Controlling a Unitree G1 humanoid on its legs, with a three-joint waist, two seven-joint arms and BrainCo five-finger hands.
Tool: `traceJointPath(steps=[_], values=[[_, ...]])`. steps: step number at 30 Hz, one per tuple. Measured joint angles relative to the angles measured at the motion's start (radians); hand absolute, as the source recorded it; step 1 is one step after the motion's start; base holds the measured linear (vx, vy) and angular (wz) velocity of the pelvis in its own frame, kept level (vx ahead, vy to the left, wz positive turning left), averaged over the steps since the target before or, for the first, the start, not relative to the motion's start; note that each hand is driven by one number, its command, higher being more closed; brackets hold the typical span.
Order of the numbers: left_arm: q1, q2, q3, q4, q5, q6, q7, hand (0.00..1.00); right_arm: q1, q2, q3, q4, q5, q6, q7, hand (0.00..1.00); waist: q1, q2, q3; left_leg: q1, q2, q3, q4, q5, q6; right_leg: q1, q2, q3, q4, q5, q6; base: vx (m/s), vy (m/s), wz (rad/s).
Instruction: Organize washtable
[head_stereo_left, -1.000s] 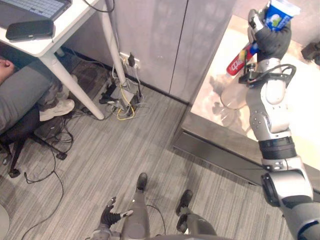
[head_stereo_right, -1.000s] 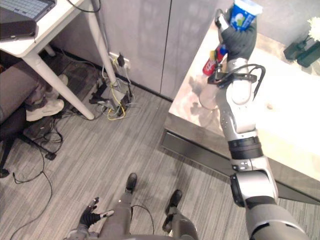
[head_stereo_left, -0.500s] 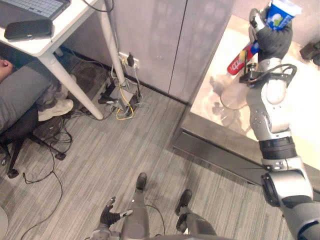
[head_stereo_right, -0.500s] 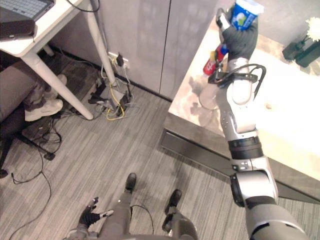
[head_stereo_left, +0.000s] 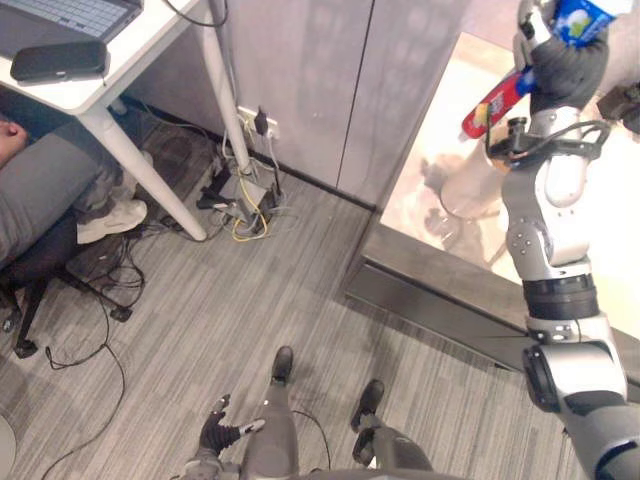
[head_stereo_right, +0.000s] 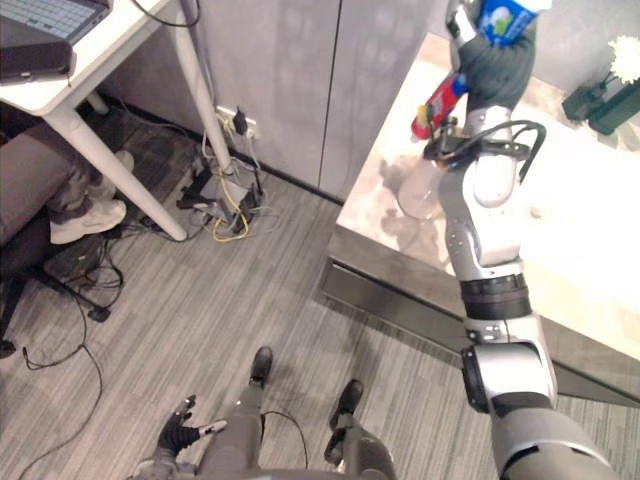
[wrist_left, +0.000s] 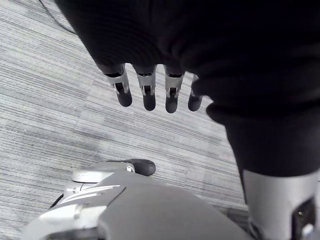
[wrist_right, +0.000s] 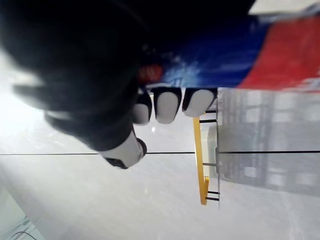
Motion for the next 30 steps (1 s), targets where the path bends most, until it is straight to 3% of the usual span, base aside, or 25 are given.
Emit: traceJointPath(steps=[11, 30], values=[[0.004, -0.003, 0.005, 0.005, 0.009, 0.000, 0.000, 0.00, -0.001, -0.057, -0.037, -0.042, 0.007, -0.010, -0.005, 1.00, -0.013, 0.000, -0.013, 0.017, 0.000, 0.013, 0.000, -0.002, 0.006, 0.015, -0.012, 0.000, 0.001, 0.000, 0.001, 0.00, 0.000, 0.00], [0.004, -0.006, 0.005, 0.029, 0.028, 0.005, 0.000, 0.00, 0.040, -0.071, -0.076, -0.043, 0.017, -0.041, -0.005, 1.00, -0.015, 0.003, -0.055, 0.033, -0.004, 0.022, 0.000, -0.003, 0.007, 0.029, -0.013, 0.006, -0.003, -0.002, 0.004, 0.00, 0.000, 0.00]])
